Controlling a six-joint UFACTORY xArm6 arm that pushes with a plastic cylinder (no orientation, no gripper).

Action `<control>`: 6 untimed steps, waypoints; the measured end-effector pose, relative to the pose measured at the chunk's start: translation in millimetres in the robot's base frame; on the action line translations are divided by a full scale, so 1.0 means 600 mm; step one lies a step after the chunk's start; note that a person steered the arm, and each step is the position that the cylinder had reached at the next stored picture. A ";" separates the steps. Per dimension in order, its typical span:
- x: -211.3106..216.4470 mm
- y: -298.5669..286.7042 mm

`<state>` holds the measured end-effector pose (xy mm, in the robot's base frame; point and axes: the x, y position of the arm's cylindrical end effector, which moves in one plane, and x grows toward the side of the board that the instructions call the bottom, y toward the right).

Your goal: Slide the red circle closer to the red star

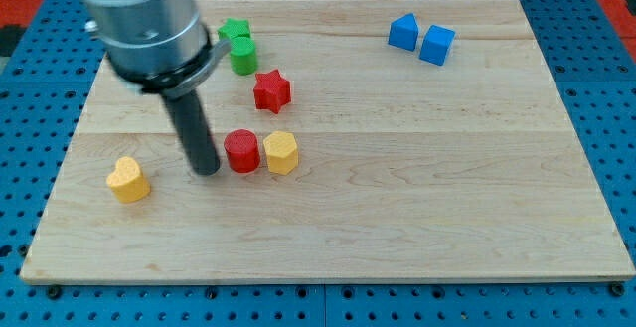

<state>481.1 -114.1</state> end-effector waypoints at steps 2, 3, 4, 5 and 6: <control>0.020 0.027; 0.016 0.060; -0.036 0.060; -0.060 0.074; -0.030 0.137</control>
